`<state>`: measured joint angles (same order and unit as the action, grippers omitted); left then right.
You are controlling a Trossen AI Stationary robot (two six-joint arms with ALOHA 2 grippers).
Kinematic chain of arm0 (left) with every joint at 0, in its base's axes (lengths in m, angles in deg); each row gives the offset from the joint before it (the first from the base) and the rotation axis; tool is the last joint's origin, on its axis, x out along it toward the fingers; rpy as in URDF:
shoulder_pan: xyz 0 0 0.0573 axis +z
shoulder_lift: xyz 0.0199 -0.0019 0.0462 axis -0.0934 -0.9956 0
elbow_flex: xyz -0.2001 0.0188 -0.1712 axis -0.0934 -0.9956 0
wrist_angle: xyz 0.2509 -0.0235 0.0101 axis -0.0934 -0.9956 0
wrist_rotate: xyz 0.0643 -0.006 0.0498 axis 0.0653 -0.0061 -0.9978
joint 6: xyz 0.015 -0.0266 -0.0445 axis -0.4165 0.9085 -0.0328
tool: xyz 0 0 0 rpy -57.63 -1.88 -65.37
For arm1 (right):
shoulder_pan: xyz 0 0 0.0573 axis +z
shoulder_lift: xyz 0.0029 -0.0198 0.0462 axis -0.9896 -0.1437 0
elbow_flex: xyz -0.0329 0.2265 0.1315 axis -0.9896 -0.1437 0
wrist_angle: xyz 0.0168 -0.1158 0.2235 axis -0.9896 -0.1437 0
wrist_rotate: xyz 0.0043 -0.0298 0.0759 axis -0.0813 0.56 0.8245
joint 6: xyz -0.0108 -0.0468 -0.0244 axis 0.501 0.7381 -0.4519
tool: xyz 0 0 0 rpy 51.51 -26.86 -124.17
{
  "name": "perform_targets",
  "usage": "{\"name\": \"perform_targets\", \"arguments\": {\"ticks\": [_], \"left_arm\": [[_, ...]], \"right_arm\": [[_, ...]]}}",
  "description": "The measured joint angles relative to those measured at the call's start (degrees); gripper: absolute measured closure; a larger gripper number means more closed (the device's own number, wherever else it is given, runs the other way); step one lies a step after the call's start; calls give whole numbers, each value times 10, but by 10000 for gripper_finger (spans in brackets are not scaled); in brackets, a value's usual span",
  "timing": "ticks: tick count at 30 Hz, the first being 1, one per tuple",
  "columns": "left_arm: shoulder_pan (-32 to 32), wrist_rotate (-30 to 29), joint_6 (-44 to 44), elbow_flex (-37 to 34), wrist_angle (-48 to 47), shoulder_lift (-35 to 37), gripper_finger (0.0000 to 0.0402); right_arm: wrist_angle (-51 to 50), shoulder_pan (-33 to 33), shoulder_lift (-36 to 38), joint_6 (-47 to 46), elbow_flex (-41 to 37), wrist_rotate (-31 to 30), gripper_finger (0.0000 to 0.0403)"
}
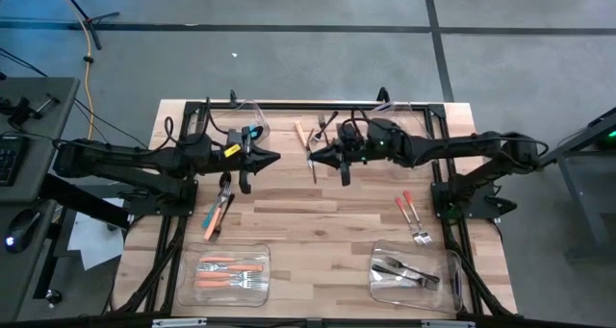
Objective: Sort silverware by color (type)
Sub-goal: Put the black fork into the bottom right transparent bin
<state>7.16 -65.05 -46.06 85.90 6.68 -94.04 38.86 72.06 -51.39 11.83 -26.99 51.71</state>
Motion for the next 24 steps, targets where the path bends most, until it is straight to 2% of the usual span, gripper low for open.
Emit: {"name": "perform_targets", "arguments": {"ticks": [5,24], "left_arm": [[0,-1,-15,0,5,0,401],[0,-1,-25,0,6,0,401]], "right_arm": [[-75,0,0,43,44,4,403],[-74,0,0,38,47,14,403]]}}
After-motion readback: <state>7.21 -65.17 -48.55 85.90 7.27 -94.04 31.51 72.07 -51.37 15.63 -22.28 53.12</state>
